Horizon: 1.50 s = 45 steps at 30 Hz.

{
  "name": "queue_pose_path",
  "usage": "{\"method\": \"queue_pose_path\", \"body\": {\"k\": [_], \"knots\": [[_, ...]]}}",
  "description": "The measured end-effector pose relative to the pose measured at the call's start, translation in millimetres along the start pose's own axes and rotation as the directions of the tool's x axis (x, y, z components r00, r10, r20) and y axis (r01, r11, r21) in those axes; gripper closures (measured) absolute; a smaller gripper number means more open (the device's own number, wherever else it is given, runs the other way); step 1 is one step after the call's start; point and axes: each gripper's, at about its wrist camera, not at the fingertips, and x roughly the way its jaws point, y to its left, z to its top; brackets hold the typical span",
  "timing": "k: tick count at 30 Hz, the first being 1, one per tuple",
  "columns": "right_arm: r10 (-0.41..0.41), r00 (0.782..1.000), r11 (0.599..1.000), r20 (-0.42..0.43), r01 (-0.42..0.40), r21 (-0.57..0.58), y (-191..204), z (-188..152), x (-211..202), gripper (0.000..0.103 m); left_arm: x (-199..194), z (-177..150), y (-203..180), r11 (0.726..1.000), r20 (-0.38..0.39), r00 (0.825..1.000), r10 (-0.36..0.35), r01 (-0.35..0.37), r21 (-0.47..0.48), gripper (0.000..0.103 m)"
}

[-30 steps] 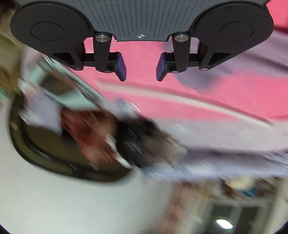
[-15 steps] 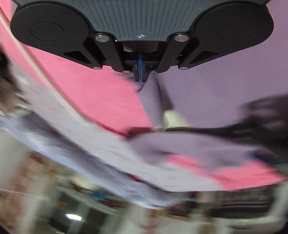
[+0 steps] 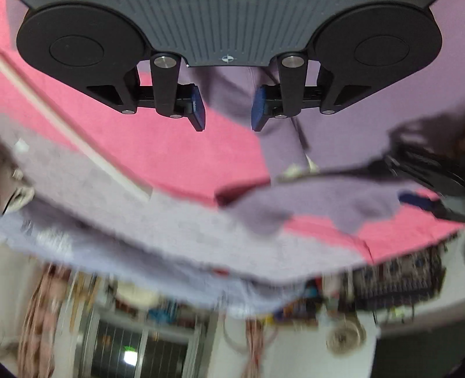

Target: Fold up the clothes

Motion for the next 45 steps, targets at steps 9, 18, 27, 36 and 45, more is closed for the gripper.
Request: {"method": "queue_pose_path", "body": {"k": [9, 18, 27, 36, 45], "knots": [[-0.120, 0.992, 0.982, -0.028, 0.114, -0.148, 39.0, -0.1, 19.3, 0.081, -0.1, 0.1, -0.3, 1.000, 0.000, 1.000, 0.002, -0.002, 0.003, 0.011], [-0.154, 0.988, 0.977, -0.009, 0.151, -0.150, 41.9, -15.6, 6.2, 0.086, 0.0, 0.2, -0.5, 1.000, 0.000, 1.000, 0.002, -0.002, 0.003, 0.011], [-0.215, 0.976, 0.969, 0.028, 0.217, -0.118, 39.3, -13.1, -4.8, 0.093, 0.1, 0.2, -0.5, 1.000, 0.000, 1.000, 0.002, -0.002, 0.003, 0.011], [-0.318, 0.946, 0.945, 0.068, 0.322, -0.058, 23.4, -5.7, -11.0, 0.094, 0.0, -0.1, -0.7, 1.000, 0.000, 1.000, 0.002, -0.002, 0.003, 0.011], [-0.439, 0.898, 0.898, 0.002, 0.439, 0.014, -11.5, -11.0, 21.0, 0.097, 0.1, -0.5, -1.2, 1.000, 0.000, 1.000, 0.003, -0.003, 0.006, 0.011]]}}
